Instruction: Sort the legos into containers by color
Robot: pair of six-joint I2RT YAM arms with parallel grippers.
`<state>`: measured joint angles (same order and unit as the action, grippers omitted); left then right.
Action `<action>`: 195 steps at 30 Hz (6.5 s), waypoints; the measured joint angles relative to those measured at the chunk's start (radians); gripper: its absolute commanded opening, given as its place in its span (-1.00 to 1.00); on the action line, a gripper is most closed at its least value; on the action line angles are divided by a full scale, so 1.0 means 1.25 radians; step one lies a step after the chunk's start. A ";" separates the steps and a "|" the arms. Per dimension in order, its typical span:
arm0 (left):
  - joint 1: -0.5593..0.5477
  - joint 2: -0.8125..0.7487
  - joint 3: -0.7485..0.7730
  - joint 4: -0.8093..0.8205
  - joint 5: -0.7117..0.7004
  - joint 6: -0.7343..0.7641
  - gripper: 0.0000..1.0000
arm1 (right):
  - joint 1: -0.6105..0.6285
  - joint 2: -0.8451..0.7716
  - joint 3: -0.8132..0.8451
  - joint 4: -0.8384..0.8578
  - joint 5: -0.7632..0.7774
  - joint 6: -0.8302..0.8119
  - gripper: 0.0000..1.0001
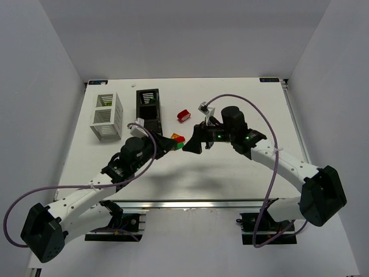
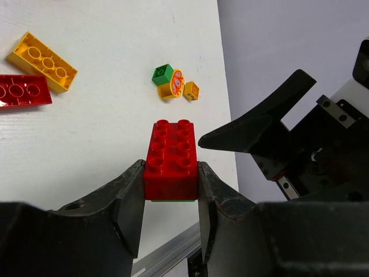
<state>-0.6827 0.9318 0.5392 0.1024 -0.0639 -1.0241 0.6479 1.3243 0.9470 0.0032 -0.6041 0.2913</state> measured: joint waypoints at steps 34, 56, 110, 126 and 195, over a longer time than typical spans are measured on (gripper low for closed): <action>0.005 0.031 0.014 0.001 -0.045 -0.051 -1.00 | 0.076 0.138 0.083 0.037 0.142 0.108 -0.66; 0.044 -0.031 0.334 -0.346 -0.374 0.118 -1.00 | 0.073 0.177 0.149 -0.024 0.177 -0.021 -1.00; 0.202 0.037 0.466 -0.659 -0.326 0.150 -1.00 | -0.035 0.607 0.633 0.216 0.051 -0.264 -0.09; 0.671 0.261 0.500 -0.601 0.022 0.266 -1.00 | -0.237 0.186 0.167 0.025 -0.208 -0.367 -0.79; 0.705 0.052 0.210 -0.362 0.378 0.211 0.30 | -0.338 0.250 0.134 -0.242 0.137 -0.712 0.79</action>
<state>0.1989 0.9962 0.8021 -0.3500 0.4084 -0.7597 0.2253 1.6363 1.1141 -0.2993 -0.4328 -0.5987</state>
